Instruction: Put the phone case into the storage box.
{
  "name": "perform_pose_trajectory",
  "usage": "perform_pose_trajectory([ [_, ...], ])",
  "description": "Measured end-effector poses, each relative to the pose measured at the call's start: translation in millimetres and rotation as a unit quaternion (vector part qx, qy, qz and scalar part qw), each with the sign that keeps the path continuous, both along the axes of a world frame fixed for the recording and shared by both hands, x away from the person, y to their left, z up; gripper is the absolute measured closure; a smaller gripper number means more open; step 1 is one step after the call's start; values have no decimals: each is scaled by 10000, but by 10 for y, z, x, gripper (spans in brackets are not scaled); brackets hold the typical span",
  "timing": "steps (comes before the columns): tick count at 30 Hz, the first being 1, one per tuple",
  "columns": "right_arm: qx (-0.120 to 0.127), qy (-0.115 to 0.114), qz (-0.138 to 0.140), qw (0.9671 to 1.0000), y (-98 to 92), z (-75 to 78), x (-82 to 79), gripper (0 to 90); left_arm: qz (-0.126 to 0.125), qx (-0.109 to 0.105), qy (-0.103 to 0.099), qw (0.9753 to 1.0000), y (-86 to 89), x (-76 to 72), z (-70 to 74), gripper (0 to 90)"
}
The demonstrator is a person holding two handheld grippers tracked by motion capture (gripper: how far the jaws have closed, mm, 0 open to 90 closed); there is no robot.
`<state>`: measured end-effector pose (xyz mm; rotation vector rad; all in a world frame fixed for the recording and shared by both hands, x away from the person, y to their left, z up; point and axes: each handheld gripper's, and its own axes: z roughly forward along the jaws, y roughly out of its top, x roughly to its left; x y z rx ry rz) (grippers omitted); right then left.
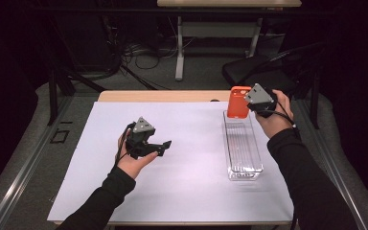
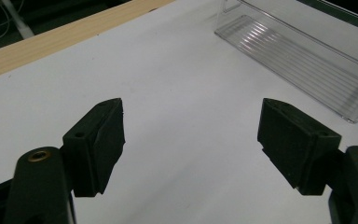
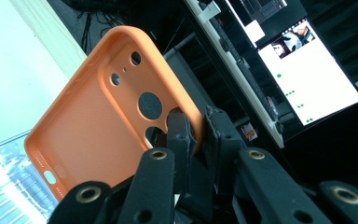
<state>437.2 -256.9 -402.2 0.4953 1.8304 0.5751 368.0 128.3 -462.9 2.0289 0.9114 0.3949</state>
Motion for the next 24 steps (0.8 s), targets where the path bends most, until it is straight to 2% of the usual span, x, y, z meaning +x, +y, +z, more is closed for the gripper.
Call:
perform_pose_trajectory([
  [11,-18,-9,-39,10000,-46,-109,15,814,-9,-93,55,9999,43,-13,-20,227],
  [16,-96,-4,-64,9999,-65,-164,36,814,5,-80,61,9999,63,-18,-29,225],
  [24,-68,38,-106,9999,-87,-274,84,814,50,-88,100,9999,104,-22,-57,225],
])
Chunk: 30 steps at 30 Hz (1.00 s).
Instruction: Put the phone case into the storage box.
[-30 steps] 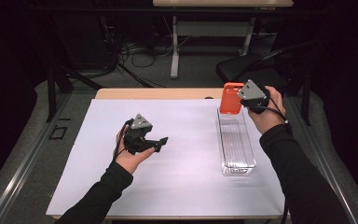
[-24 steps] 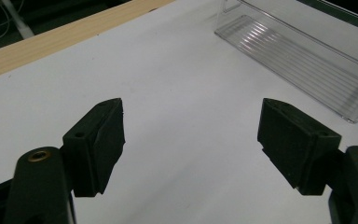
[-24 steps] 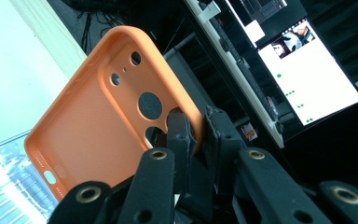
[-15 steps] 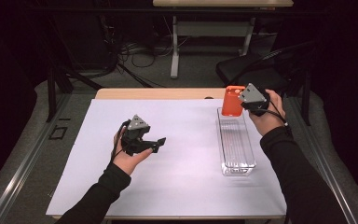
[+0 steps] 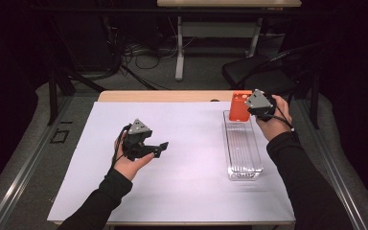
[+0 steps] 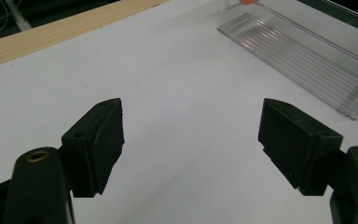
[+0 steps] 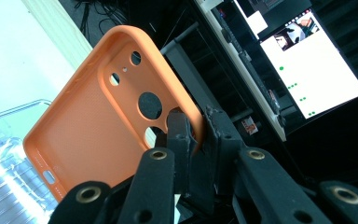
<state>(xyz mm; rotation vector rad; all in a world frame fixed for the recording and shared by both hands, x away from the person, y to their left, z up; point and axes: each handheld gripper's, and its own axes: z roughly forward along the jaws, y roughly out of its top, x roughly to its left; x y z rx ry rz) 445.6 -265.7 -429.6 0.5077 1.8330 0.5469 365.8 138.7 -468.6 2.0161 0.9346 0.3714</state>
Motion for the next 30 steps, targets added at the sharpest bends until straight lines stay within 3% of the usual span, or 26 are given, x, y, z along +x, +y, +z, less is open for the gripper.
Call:
perform_pose_trajectory([
  [20,-129,-50,49,9999,12,-230,72,814,77,10,43,10000,79,-8,-50,225],
  [30,-50,-58,17,10000,-5,-329,83,814,93,4,66,9999,78,-5,-71,225],
])
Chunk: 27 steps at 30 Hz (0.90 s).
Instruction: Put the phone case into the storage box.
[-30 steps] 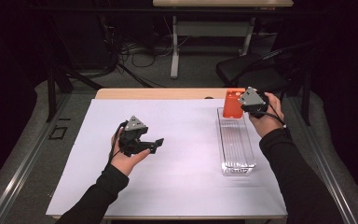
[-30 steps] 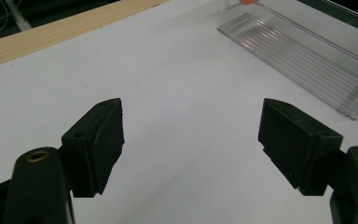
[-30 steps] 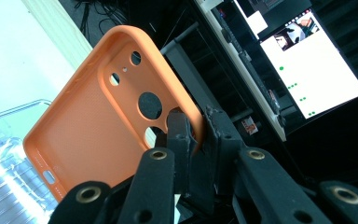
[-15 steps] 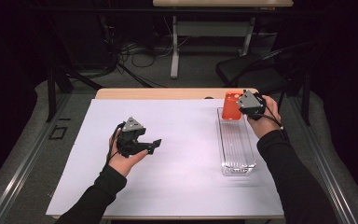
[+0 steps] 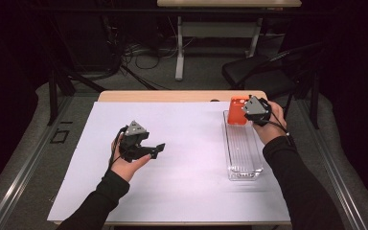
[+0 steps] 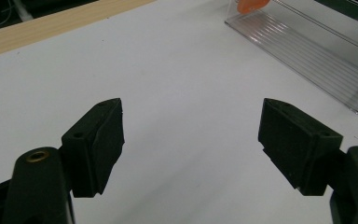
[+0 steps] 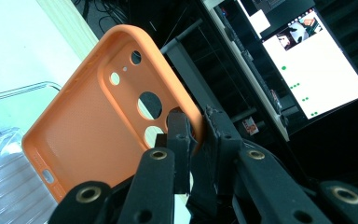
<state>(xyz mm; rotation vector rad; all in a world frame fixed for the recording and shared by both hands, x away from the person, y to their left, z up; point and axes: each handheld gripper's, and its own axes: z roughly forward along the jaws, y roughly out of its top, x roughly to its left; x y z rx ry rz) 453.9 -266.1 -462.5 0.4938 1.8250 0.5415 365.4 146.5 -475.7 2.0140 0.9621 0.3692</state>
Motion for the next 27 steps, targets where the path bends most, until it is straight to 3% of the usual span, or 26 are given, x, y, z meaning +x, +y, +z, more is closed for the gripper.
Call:
perform_pose_trajectory([
  [27,-95,-143,158,9997,72,-117,31,812,-19,27,3,10000,19,-2,-41,227],
])
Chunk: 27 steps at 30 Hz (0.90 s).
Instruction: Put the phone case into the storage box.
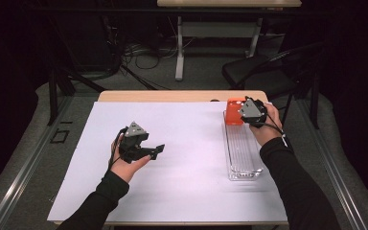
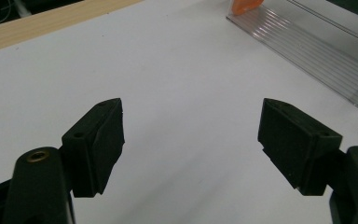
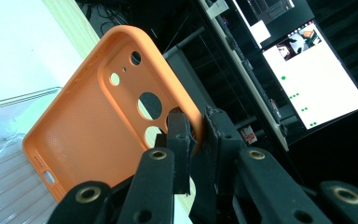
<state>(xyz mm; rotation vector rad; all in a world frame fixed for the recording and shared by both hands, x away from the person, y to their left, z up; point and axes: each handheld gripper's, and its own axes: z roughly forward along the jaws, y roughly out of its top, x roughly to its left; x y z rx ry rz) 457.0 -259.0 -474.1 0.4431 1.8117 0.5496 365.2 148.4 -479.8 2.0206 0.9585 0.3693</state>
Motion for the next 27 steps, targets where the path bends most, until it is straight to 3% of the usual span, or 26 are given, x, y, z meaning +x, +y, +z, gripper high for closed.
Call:
perform_pose_trajectory([
  [27,174,146,-172,9996,-51,-22,57,713,-16,25,36,10000,-12,-8,-18,227],
])
